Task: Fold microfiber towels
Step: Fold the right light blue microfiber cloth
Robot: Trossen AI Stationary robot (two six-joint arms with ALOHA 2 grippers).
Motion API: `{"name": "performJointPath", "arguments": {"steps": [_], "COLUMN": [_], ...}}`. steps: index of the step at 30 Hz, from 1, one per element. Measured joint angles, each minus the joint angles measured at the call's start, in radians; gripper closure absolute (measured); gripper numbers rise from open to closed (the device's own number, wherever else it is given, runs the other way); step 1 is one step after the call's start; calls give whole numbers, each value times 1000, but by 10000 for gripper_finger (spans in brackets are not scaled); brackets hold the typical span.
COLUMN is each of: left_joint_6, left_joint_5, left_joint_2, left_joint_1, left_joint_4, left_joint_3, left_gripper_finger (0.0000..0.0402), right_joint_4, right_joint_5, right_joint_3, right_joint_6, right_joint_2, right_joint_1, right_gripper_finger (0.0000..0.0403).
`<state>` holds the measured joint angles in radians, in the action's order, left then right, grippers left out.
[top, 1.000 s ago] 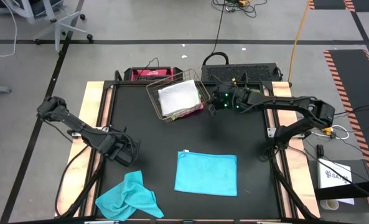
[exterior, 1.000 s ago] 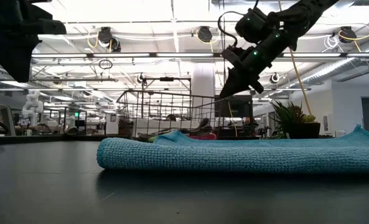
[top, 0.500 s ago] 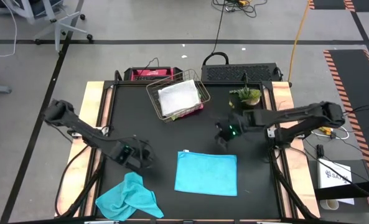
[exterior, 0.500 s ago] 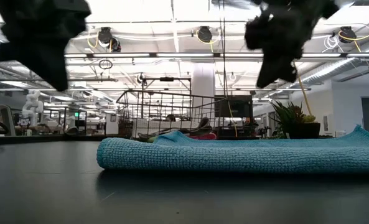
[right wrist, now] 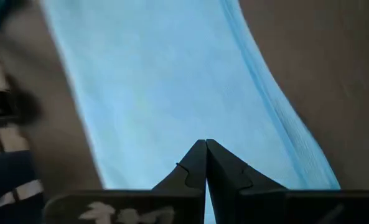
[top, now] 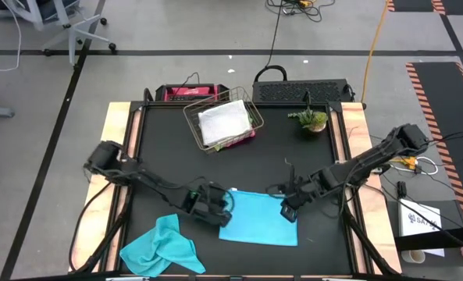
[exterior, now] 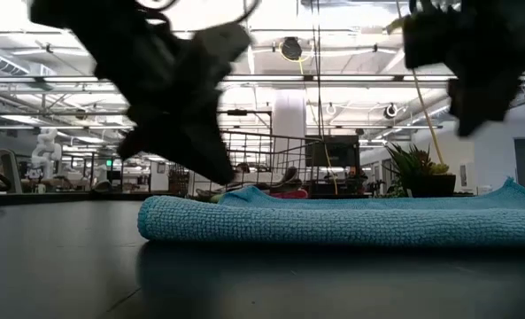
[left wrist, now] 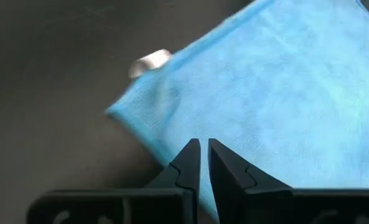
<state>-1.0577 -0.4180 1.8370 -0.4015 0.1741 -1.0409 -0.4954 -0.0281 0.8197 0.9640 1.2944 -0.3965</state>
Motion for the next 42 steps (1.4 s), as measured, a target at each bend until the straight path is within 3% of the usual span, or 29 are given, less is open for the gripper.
{"name": "performJointPath", "arguments": {"steps": [6,12,17,26,34,42], "left_joint_6": [96,28,-82,-123,-133,-134], "left_joint_5": [59,58,53,73,99,46], "left_joint_2": [118,158,155,154,142,50], "left_joint_1": [21,38,45,39,38,29], "left_joint_4": [16,206,349,347,353,500], "left_joint_3": [-146,-209,-211,-211,-211,-243], "left_gripper_finger": [371,371,371,371,371,371], "right_joint_4": [16,104,207,237,284,360], "right_joint_5": [-3,-73,-188,-261,-229,-128], "right_joint_3": [-86,-180,-258,-308,-308,-307], "right_joint_6": [126,180,165,-14,-154,-116], "right_joint_2": [17,17,17,17,5,-103], "right_joint_1": [-57,-70,-55,38,150,146], "right_gripper_finger": [403,403,403,403,403,403]}}
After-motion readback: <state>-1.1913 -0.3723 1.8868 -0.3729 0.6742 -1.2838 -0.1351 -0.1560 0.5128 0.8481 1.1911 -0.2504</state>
